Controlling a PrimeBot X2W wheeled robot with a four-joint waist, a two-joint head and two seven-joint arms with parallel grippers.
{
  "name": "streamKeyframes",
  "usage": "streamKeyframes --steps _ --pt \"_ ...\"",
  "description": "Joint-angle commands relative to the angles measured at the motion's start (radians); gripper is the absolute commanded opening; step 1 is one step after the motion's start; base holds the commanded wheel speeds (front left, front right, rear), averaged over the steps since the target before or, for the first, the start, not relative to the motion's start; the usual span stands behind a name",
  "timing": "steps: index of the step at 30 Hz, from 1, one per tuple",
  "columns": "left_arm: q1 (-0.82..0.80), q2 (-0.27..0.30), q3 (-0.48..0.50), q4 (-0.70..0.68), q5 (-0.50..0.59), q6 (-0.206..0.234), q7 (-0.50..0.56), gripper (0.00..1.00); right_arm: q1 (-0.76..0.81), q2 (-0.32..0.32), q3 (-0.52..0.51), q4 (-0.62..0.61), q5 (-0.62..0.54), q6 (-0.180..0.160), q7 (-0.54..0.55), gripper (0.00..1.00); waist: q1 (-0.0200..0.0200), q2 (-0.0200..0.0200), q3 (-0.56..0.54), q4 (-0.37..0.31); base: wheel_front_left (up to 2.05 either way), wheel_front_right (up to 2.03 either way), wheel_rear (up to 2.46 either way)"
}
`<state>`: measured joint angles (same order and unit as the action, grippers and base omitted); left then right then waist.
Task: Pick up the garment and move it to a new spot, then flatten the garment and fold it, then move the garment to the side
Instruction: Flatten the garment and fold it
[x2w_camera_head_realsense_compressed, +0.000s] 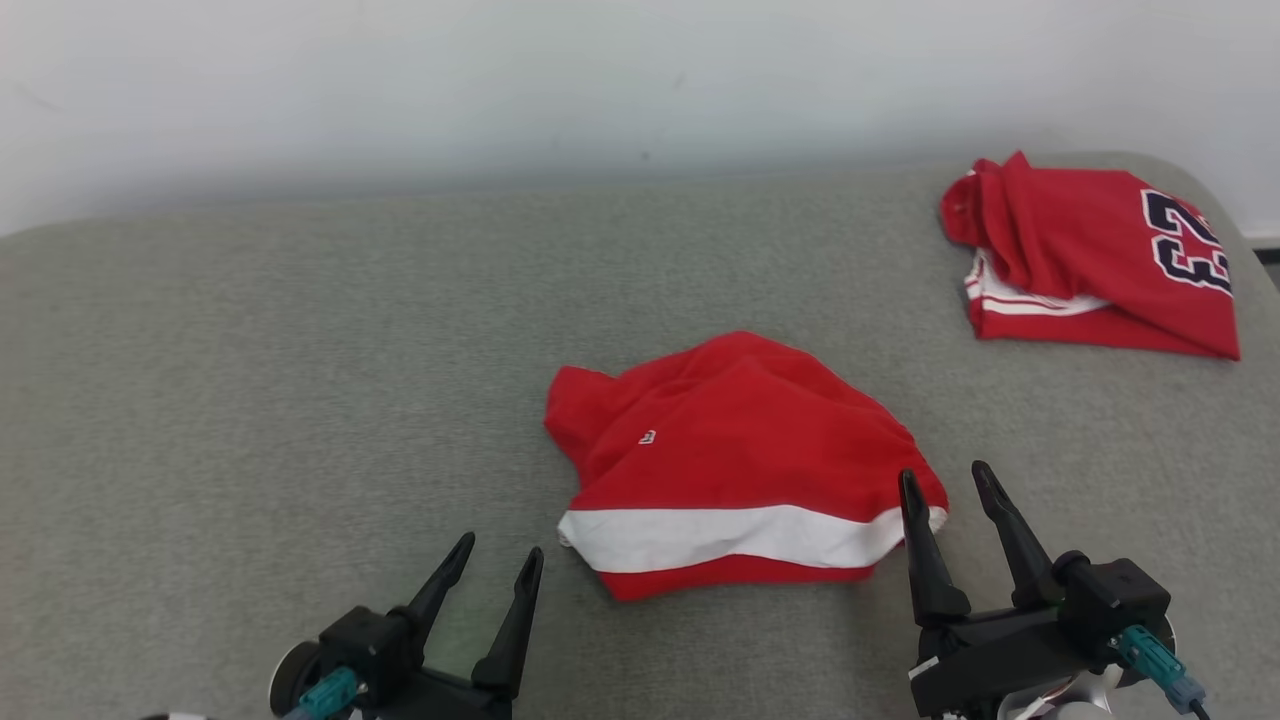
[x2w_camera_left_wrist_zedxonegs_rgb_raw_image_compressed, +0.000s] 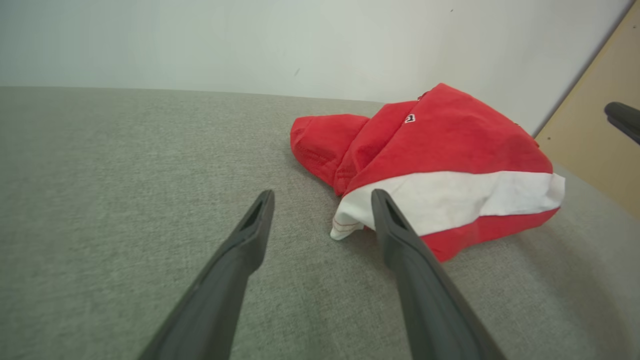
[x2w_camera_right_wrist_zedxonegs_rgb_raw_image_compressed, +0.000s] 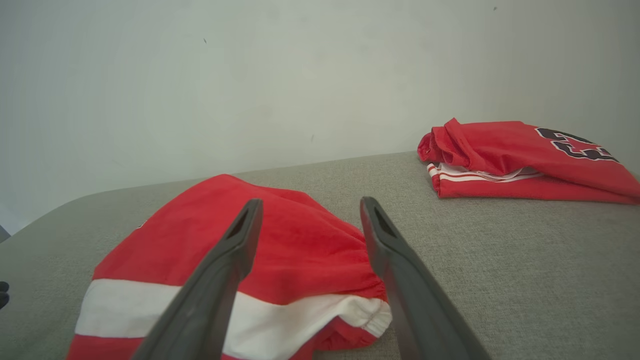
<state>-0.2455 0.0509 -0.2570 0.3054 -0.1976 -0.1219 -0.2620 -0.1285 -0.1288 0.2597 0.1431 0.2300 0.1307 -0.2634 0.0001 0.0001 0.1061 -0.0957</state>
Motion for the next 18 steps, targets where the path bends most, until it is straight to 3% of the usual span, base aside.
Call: streamKeyframes --steps 1,7,17,18 --pt "-0.023 0.001 -0.005 0.017 -0.004 -0.004 -0.004 1.00 -0.006 0.004 0.002 -0.002 0.006 0.000 -0.002 1.00 -0.0001 -0.0001 0.030 -0.041 0.00 0.00 0.00" --pt "-0.101 0.005 -0.067 0.133 -0.030 -0.007 -0.004 1.00 -0.025 0.016 -0.002 -0.005 0.007 0.000 -0.002 1.00 -0.0001 -0.0001 0.060 -0.087 0.00 0.00 0.00" --pt "-0.181 0.009 -0.158 0.242 -0.087 -0.008 -0.004 0.98 -0.030 0.025 0.003 0.002 0.003 0.000 -0.002 1.00 -0.0001 -0.0001 0.067 -0.103 0.00 0.00 0.00" --pt "-0.188 0.008 -0.157 0.240 -0.090 -0.007 -0.004 0.44 -0.031 0.026 0.003 0.003 0.003 0.000 -0.002 1.00 -0.0001 -0.0001 0.066 -0.103 0.00 0.00 0.00"
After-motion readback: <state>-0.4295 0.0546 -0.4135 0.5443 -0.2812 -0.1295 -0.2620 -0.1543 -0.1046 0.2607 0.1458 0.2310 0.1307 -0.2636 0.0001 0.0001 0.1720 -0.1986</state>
